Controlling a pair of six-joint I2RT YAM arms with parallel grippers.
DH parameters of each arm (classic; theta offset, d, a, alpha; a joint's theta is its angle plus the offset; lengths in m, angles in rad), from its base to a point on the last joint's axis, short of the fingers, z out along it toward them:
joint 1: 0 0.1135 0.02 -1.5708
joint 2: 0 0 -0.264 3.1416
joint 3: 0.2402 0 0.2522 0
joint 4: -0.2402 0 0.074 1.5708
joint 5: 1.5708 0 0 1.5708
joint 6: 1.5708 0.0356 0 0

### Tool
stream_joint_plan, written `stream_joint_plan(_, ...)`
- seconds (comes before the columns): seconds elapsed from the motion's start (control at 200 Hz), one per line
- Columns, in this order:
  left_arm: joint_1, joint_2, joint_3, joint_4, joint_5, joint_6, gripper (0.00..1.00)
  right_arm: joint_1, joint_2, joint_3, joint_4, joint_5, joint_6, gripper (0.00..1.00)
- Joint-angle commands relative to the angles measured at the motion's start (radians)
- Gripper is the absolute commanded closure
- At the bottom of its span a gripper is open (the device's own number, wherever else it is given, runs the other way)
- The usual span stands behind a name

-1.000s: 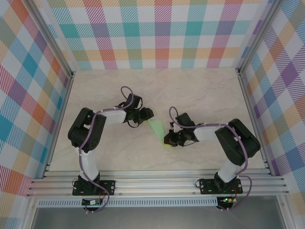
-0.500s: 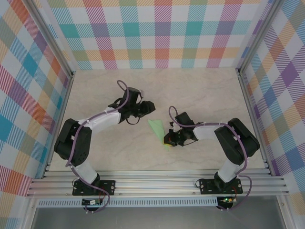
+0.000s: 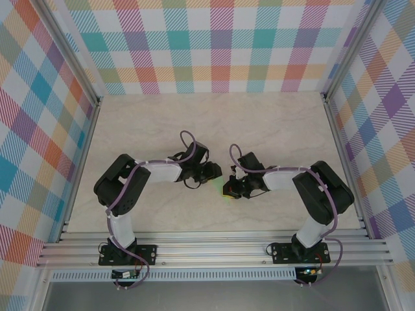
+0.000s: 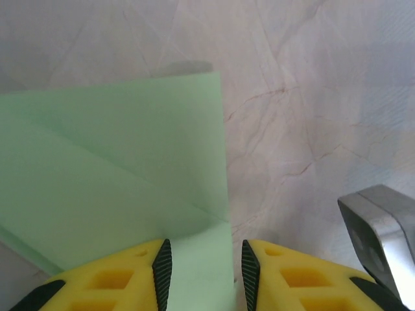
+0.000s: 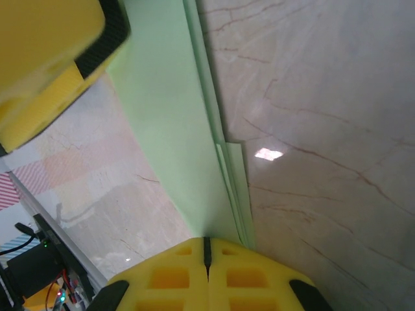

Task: Fold a paper plane with a square sheet of paper (pick it up from the middle)
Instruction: Fold the wing for the fifth time at the center of the table.

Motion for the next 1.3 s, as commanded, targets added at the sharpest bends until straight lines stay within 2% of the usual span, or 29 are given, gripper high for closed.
stream_joint_plan(0.0, -0.001, 0.007, -0.024, 0.015, -0.030, -0.004, 0.64, 0.006, -0.046, -0.006, -0.092, 0.017, -0.020, 0.97)
stream_joint_plan(0.145, -0.001, 0.012, -0.035, 0.019, -0.029, 0.001, 0.64, 0.020, -0.051, 0.041, -0.091, -0.032, -0.050, 0.95)
stream_joint_plan(0.32, -0.001, 0.018, -0.037, 0.027, -0.024, 0.000, 0.64, 0.044, 0.024, 0.078, -0.072, -0.051, -0.051, 0.94)
stream_joint_plan(0.48, -0.001, 0.016, -0.037, 0.017, -0.041, -0.002, 0.64, 0.054, 0.075, 0.035, -0.088, 0.018, -0.039, 0.96)
stream_joint_plan(0.755, 0.008, 0.017, -0.050, 0.019, -0.055, 0.003, 0.65, 0.054, -0.031, -0.114, -0.050, 0.003, -0.032, 0.94)
stream_joint_plan(1.155, 0.013, 0.003, -0.074, 0.050, -0.047, -0.010, 0.65, 0.054, -0.161, -0.194, -0.127, 0.040, -0.047, 0.91)
stream_joint_plan(1.295, 0.010, -0.009, -0.043, 0.020, -0.060, -0.012, 0.65, 0.054, -0.222, -0.187, -0.167, 0.095, -0.057, 0.91)
